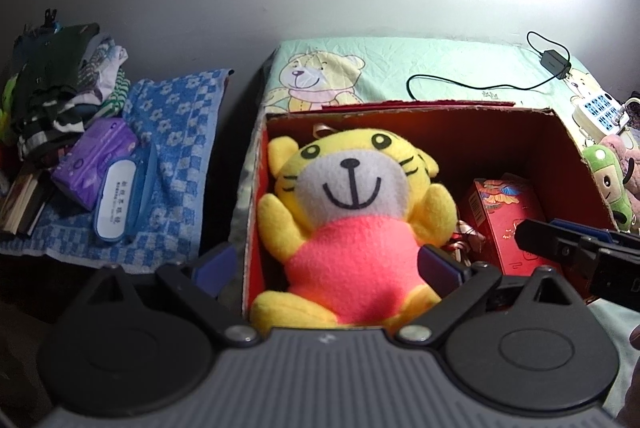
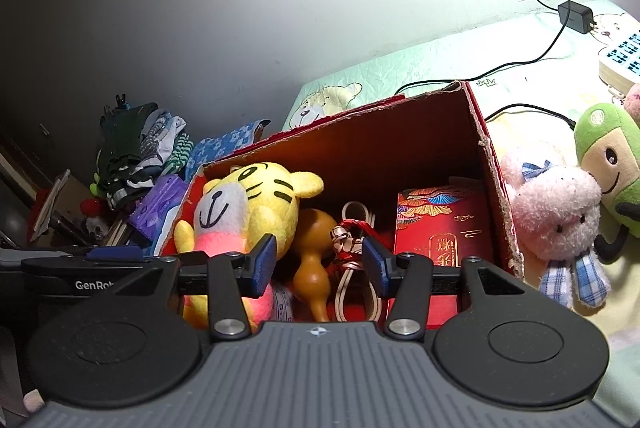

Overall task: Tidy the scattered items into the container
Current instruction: 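Withdraw the right gripper from the box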

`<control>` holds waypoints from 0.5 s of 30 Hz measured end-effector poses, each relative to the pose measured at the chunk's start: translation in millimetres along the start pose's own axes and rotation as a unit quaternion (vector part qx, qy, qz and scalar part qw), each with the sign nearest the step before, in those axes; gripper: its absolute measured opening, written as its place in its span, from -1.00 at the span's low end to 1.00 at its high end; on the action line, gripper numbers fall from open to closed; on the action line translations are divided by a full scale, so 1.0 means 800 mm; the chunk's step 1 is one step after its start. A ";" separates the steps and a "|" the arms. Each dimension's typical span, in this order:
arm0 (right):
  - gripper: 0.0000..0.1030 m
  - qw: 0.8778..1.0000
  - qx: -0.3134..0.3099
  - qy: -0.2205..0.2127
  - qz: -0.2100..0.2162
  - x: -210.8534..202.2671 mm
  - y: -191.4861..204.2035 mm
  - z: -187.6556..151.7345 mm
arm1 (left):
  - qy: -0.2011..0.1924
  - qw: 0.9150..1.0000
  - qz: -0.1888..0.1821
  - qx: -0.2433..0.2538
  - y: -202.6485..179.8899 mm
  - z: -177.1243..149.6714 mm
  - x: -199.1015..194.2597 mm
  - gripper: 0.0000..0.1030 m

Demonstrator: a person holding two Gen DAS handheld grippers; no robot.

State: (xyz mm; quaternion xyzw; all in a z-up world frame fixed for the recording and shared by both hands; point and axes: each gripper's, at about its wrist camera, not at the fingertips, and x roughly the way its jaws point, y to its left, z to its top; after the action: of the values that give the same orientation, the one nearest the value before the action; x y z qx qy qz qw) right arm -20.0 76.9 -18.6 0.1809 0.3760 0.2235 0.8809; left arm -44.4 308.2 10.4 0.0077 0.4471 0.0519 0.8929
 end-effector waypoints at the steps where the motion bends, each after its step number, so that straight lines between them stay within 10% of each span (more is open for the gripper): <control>1: 0.00 1.000 -0.003 -0.002 -0.002 -0.001 0.001 -0.001 | 0.000 1.000 -0.001 -0.001 0.001 -0.001 -0.001 0.90; 15: 0.00 0.999 -0.028 -0.014 0.005 -0.009 0.005 -0.003 | -0.004 0.999 0.032 -0.023 -0.008 -0.007 -0.021 0.90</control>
State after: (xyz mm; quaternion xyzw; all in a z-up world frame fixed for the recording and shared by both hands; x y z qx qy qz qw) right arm -27.1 76.7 -13.7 0.1607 0.3564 0.2359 0.8897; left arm -58.4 300.0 19.8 0.0019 0.4422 0.0902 0.8924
